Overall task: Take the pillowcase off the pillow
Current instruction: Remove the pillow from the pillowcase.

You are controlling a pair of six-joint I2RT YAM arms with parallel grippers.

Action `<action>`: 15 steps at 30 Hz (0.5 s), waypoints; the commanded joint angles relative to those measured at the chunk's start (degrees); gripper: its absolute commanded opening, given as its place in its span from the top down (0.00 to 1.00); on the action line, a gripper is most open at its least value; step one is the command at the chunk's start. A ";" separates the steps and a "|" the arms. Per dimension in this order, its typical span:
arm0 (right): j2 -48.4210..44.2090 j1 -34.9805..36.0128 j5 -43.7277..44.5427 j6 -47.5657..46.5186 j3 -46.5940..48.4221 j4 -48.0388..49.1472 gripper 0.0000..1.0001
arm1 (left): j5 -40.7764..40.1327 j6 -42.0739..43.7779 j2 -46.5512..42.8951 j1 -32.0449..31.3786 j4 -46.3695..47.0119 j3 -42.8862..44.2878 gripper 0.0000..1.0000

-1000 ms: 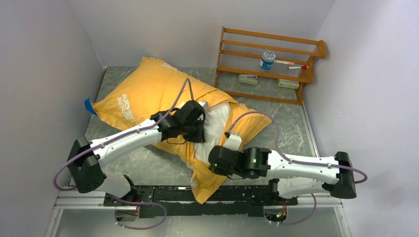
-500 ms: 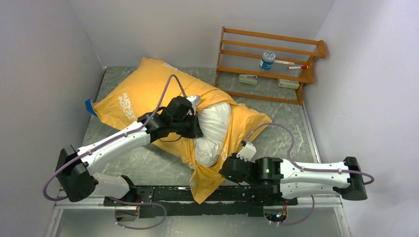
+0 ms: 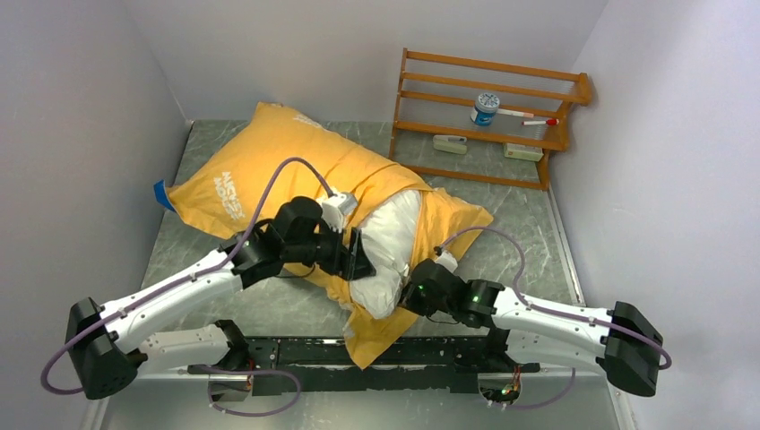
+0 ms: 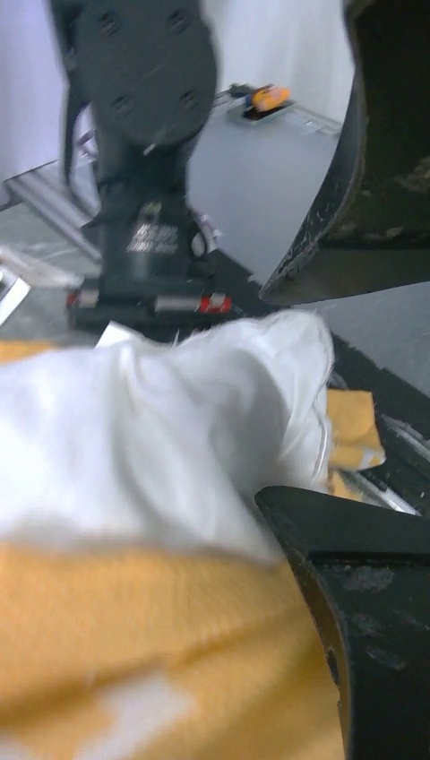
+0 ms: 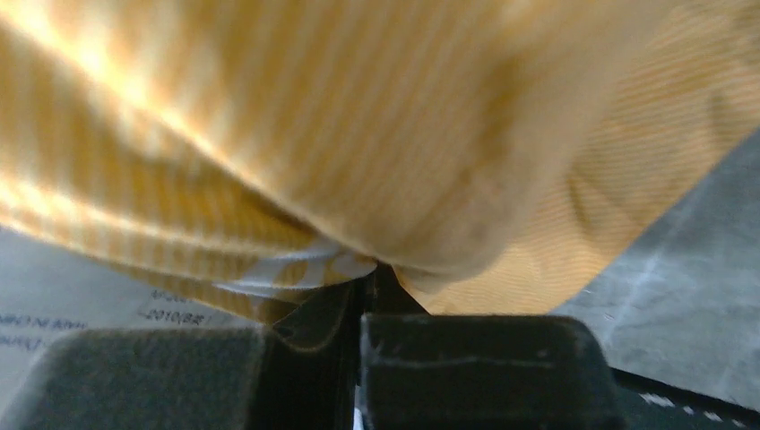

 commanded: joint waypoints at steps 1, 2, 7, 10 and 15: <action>1.74 -0.93 -10.98 -2.42 -4.48 16.43 1.00 | -0.94 -3.33 -2.68 -6.26 2.43 -3.83 0.21; 2.37 -0.94 -11.88 -2.00 -5.07 18.28 1.00 | -2.24 -4.53 -3.03 -8.32 2.62 -4.75 0.21; 4.79 -1.19 -14.75 -1.62 -6.01 21.71 1.00 | -11.61 -11.08 -4.96 -17.49 3.15 -8.80 0.05; 4.95 -1.44 -15.24 -2.94 -5.10 21.42 1.00 | -15.90 -16.45 -7.16 -19.38 2.69 -11.45 0.01; 3.13 -1.61 -14.45 -3.55 -4.74 19.39 1.00 | -21.49 -27.12 -10.30 -20.87 6.12 -17.18 0.01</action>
